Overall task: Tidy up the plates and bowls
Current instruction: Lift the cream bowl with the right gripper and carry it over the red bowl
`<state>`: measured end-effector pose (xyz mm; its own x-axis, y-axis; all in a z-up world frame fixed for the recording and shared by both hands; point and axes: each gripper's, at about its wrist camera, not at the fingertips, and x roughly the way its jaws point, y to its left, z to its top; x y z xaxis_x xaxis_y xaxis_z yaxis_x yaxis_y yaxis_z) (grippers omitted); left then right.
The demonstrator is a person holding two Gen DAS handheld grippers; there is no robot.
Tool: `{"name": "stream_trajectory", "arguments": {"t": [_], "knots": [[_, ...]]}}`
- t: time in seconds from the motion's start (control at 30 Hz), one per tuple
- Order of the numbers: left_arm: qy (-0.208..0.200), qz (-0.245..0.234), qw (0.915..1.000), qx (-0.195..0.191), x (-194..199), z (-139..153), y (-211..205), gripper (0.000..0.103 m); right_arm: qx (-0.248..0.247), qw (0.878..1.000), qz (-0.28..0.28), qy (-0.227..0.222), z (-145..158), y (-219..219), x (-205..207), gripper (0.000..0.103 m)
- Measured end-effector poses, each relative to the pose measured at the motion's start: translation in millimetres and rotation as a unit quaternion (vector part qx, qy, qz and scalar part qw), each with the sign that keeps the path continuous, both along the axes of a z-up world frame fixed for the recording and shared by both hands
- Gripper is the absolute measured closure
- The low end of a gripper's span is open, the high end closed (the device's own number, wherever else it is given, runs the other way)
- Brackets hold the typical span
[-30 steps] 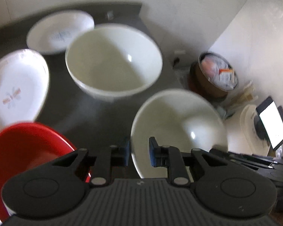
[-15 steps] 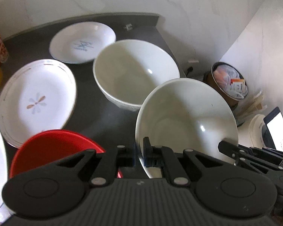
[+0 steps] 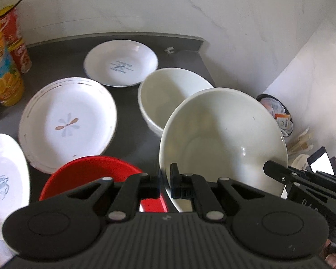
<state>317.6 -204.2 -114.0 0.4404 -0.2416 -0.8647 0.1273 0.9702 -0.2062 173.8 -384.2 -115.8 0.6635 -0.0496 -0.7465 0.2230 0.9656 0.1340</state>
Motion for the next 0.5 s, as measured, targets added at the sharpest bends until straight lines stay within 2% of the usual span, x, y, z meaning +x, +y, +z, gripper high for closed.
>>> {"name": "stream_trajectory", "arguments": {"t": [0.33,0.5], "knots": [[-0.021,0.035,0.9992,-0.007,-12.6,19.1,49.8,0.097,-0.003,0.999,0.033,-0.019,17.9,43.5,12.2,0.093],[-0.017,0.047,0.9987,-0.005,-16.5,22.6,73.0,0.097,-0.002,0.999,0.044,-0.019,20.8,61.2,15.5,0.092]]}}
